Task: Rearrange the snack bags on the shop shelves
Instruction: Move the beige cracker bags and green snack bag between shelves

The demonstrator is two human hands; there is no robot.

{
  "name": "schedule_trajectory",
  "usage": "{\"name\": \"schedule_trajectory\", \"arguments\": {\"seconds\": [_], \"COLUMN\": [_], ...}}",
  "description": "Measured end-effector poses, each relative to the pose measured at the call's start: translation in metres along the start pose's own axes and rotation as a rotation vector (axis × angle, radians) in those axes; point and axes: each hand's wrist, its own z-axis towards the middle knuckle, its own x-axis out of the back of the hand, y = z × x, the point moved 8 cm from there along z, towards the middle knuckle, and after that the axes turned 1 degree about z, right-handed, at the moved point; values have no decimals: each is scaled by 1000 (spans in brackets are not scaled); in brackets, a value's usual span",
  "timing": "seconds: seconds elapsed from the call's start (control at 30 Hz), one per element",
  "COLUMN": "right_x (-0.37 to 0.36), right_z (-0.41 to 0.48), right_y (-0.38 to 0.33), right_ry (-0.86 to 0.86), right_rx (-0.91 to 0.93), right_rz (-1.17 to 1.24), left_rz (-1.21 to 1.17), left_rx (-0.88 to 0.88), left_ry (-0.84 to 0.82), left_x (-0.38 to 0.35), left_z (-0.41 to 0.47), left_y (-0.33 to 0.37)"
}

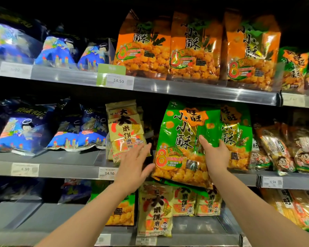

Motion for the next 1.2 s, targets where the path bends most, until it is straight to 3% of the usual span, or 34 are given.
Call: {"name": "schedule_trajectory", "arguments": {"seconds": [0.17, 0.4, 0.67, 0.83, 1.03, 1.2], "right_x": [-21, -33, -37, -41, -58, -51], "right_z": [19, 23, -5, -8, 11, 19], "right_y": [-6, -15, 0, -15, -39, -6], "right_ry": [-59, -132, -407, -559, -465, -395], "right_rx": [-34, 25, 211, 270, 441, 503], "right_rz": [-36, -84, -530, -657, -628, -778], "left_rz": [-194, -55, -55, -146, -199, -255], "left_rx": [-10, 68, 136, 150, 160, 197], "left_ry": [-85, -49, 18, 124, 139, -99], "left_x": [-10, -26, -30, -14, -15, -49], "left_z": [4, 15, 26, 36, 60, 63], "left_y": [36, 44, 45, 44, 42, 40]}}
